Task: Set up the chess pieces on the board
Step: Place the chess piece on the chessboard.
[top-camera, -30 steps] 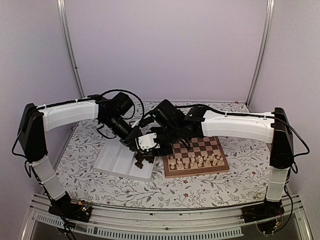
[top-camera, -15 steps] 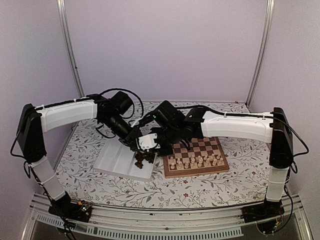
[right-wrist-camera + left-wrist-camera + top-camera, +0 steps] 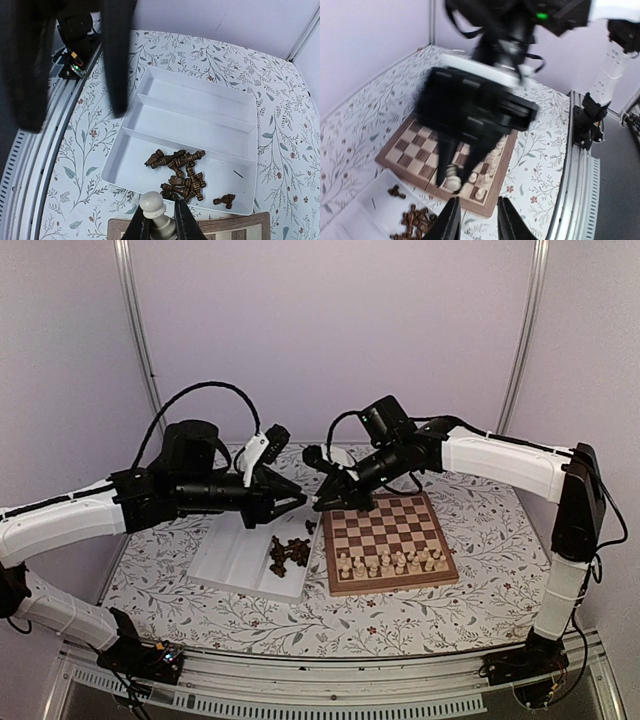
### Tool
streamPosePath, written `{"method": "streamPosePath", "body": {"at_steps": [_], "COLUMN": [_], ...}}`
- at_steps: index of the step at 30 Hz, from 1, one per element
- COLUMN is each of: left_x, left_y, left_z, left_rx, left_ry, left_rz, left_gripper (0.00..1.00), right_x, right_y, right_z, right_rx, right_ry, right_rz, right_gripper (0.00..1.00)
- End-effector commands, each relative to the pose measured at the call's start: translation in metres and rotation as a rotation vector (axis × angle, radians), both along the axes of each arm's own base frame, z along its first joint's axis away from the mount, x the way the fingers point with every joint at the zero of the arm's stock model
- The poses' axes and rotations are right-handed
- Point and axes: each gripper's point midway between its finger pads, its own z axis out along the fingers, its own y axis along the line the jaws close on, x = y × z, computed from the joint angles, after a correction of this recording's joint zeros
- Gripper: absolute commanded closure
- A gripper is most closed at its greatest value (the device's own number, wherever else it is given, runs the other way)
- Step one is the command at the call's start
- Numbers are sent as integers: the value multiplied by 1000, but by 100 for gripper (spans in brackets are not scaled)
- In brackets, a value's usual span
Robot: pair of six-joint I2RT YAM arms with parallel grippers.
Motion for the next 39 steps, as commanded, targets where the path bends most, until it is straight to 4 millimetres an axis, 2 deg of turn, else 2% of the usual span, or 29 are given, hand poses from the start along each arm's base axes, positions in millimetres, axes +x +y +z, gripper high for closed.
{"method": "streamPosePath", "body": {"at_steps": [1,6,10,26,39], "left_x": [7,5,4,3,7], "left_y": [-17,-38,-45,-41,-52], "left_z": [54,42,31,12,1], "left_rx": [-183,-167,-137,-52,-21], "left_ry": [-289,-247,-214,-198,-166], "left_rz": [33,-45,-66,-66,-96], "left_gripper": [70,69,69,69,88], "right_x": [-20,-24,-23,-17,-17], "right_y": [-7,-10,-11,-18,-17], "right_z": [40,47,50,59,59], "right_rx": [130,149,157,184,184], "right_ry": [163,181,182,200,198], "right_rz": [73,83,82,75,74], "right_gripper": [90,90,90,89,89]}}
